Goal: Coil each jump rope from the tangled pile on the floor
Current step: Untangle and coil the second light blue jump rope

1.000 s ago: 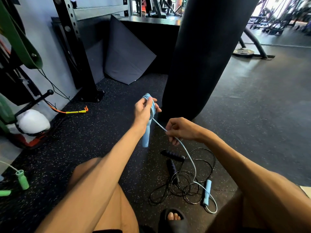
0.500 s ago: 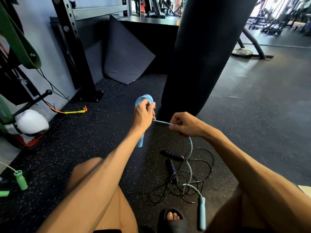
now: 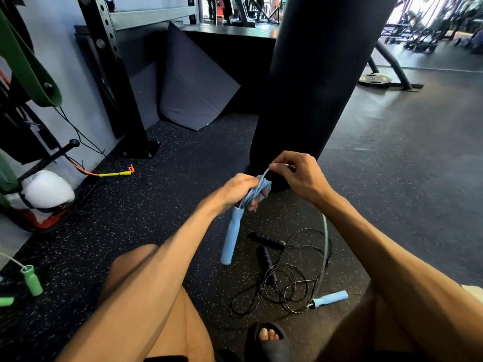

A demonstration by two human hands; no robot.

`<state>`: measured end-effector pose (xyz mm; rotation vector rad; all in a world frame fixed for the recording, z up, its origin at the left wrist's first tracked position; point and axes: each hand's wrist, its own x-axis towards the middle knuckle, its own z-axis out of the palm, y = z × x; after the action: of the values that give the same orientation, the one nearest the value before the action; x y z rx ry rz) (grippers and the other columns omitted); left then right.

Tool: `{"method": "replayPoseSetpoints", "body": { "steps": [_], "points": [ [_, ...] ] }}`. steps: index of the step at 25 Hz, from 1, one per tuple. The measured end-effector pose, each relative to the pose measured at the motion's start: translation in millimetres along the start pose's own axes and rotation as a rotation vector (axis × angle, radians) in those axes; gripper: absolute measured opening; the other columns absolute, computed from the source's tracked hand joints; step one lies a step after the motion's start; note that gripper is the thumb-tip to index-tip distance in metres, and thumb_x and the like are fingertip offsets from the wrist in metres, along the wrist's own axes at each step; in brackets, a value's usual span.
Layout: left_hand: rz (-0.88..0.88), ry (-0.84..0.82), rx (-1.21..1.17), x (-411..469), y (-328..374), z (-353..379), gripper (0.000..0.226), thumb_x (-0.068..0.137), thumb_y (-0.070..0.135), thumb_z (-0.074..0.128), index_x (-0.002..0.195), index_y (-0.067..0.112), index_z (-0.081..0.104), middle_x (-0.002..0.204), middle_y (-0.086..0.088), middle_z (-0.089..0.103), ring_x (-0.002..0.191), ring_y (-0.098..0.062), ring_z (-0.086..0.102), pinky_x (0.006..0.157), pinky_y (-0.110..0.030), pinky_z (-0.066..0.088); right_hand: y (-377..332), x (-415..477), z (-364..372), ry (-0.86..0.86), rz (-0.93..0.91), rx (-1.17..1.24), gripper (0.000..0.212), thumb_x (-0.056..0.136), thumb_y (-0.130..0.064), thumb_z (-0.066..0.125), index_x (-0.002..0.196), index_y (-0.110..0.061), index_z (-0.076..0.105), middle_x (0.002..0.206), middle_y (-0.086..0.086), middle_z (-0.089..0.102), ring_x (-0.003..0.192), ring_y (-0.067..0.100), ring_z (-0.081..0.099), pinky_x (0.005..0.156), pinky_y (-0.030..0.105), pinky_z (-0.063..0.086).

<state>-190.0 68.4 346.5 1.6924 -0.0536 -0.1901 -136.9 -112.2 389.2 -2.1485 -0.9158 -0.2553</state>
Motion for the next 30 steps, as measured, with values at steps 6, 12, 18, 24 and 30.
{"method": "replayPoseSetpoints", "body": {
  "steps": [6, 12, 18, 24, 30],
  "points": [
    [0.004, -0.224, -0.483, -9.8, 16.0, 0.0, 0.046, 0.104, 0.04, 0.032, 0.07, 0.012, 0.047, 0.046, 0.004, 0.023, 0.043, -0.013, 0.018, 0.05, -0.028, 0.028, 15.9, -2.4, 2.4, -0.031, 0.214, 0.151, 0.018, 0.095, -0.029, 0.063, 0.096, -0.011, 0.065, 0.075, 0.0, 0.061, 0.063, 0.008, 0.051, 0.056, 0.02, 0.042],
    [0.117, -0.028, -0.907, -4.7, 19.9, -8.4, 0.04, 0.106, 0.034, 0.023, 0.086, 0.011, 0.048, 0.057, 0.002, 0.033, 0.051, -0.012, 0.031, 0.065, -0.028, 0.036, -7.3, -14.3, 19.0, -0.288, 0.559, 0.523, 0.007, 0.103, -0.01, 0.046, 0.104, -0.003, 0.046, 0.074, 0.021, 0.063, 0.063, 0.035, 0.065, 0.053, 0.038, 0.06],
    [0.168, 0.48, -0.954, 4.7, 20.1, -19.5, 0.036, 0.108, 0.024, 0.025, 0.09, 0.006, 0.051, 0.071, -0.006, 0.045, 0.06, -0.017, 0.047, 0.072, -0.034, 0.046, -15.1, -22.5, 22.9, -0.656, 0.586, 0.457, 0.016, 0.102, -0.01, 0.05, 0.105, 0.005, 0.052, 0.086, 0.027, 0.067, 0.07, 0.036, 0.069, 0.067, 0.042, 0.061],
    [0.255, 0.762, -0.311, 6.9, 6.8, -24.2, 0.024, 0.106, 0.018, 0.036, 0.098, 0.002, 0.052, 0.066, -0.007, 0.054, 0.045, -0.009, 0.057, 0.052, -0.019, 0.047, -18.1, -22.0, 23.2, -0.691, 0.445, 0.293, 0.013, 0.097, -0.009, 0.057, 0.103, 0.003, 0.056, 0.078, 0.017, 0.066, 0.067, 0.029, 0.066, 0.065, 0.039, 0.059],
    [0.222, 0.51, 0.223, 5.7, -3.9, -17.9, 0.028, 0.103, 0.024, 0.046, 0.089, 0.005, 0.061, 0.061, -0.005, 0.064, 0.05, -0.011, 0.061, 0.055, -0.023, 0.05, -18.2, -7.7, 11.3, -0.362, 0.043, 0.079, 0.012, 0.099, -0.022, 0.054, 0.098, -0.012, 0.061, 0.078, 0.003, 0.061, 0.064, 0.013, 0.057, 0.057, 0.028, 0.05]
  ]
}}
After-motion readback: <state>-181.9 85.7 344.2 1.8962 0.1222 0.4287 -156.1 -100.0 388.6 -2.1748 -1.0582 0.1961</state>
